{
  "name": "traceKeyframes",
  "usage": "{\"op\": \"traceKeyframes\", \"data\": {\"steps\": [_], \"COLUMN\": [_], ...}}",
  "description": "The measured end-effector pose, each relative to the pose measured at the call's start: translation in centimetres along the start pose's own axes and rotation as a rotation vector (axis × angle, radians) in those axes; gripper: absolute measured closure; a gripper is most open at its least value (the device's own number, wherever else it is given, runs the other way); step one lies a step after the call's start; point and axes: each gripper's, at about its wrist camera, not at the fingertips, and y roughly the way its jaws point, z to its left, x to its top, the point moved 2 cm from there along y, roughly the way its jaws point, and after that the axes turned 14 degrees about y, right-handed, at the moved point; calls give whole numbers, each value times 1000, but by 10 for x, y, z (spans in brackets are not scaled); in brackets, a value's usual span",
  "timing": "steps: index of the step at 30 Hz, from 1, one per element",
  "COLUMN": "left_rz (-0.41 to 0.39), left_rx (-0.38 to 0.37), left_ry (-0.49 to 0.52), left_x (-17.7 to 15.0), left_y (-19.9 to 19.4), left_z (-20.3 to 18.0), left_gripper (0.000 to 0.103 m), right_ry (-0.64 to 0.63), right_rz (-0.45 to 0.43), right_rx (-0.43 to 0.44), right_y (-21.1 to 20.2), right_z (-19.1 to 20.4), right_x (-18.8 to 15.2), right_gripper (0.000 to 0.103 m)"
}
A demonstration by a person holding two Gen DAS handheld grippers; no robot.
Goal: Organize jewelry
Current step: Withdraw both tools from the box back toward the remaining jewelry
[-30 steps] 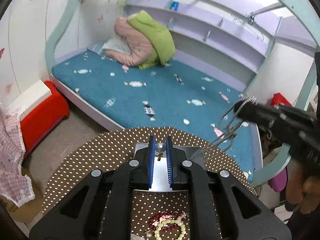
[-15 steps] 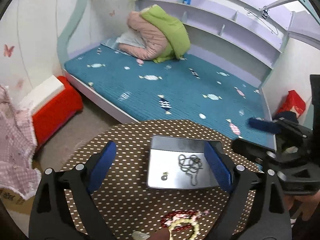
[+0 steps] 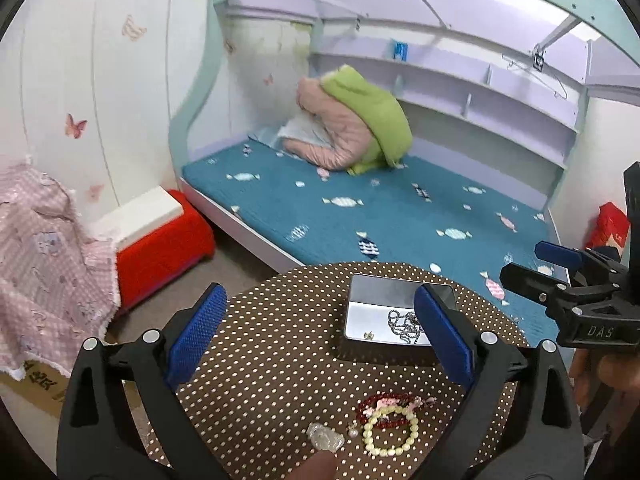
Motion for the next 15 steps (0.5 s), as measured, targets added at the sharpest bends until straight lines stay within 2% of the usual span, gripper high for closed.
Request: {"op": "traceKeyframes", "data": {"steps": [7,15], "left_rz": [-59,-78], "left_rx": [54,106], "left_ry": [-13,-38], "left_x": [-18,-46], "left_y": [-51,-84], "left_z": [1,1], "left_gripper": [7,7], "right_ry": [2,3], "right_rz": [-71,-120], "right_rx": [5,-22], "right_y": [-38,-71], "right_z": [9,16], "right_x": [-16,-46], "right_gripper": [7,7]}}
